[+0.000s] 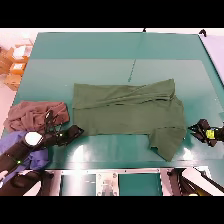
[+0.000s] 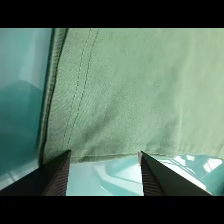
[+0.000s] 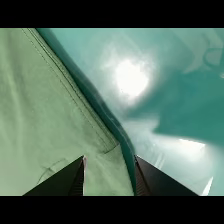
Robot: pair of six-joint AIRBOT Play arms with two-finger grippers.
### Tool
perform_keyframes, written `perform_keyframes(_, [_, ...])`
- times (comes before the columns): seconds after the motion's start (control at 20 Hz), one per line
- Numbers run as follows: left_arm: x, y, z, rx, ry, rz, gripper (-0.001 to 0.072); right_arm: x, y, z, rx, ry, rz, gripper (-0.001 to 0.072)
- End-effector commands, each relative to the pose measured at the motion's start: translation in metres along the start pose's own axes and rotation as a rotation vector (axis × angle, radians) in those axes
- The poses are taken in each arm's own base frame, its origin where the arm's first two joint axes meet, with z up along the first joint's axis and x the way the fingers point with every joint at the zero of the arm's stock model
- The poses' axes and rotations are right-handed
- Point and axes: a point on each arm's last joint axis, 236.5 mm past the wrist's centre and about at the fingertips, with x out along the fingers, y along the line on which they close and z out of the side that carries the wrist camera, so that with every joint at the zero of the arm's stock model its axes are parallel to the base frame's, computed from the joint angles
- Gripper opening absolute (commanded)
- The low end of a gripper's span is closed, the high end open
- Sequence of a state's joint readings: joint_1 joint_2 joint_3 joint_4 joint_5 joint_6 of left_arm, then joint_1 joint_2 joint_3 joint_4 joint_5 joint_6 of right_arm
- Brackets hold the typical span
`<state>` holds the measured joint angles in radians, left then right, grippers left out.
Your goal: Fold the shirts.
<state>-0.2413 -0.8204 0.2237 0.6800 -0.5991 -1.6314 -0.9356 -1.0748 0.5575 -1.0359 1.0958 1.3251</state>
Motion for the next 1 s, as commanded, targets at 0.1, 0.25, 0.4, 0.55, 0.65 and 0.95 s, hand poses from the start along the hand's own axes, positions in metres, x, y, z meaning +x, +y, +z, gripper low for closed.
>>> perform_keyframes(0.1, [-0.01, 0.002, -0.023, 0.04, 0.135, 0.036, 0.052, 0.0, -0.001, 0.007, 0.003, -0.032, -0.002, 0.0375])
perform_keyframes(0.25, [-0.016, 0.009, -0.04, 0.057, 0.22, 0.067, 0.0519, 0.0, -0.002, 0.012, 0.003, -0.051, -0.007, 0.0375])
perform_keyframes(0.4, [-0.015, 0.004, -0.026, 0.054, 0.171, 0.059, 0.0519, 0.001, -0.002, 0.012, 0.005, -0.053, -0.008, 0.0375])
perform_keyframes(0.55, [-0.008, 0.02, -0.014, -0.006, 0.09, 0.09, 0.052, 0.0, 0.001, 0.015, 0.012, -0.065, 0.004, 0.0375])
perform_keyframes(0.65, [-0.001, 0.023, 0.009, -0.069, -0.031, 0.061, 0.0519, 0.0, 0.004, 0.016, 0.021, -0.069, 0.019, 0.0376])
perform_keyframes(0.95, [0.03, -0.005, 0.006, -0.05, -0.026, -0.006, 0.0284, 0.0, 0.007, 0.006, 0.021, -0.023, 0.031, 0.045])
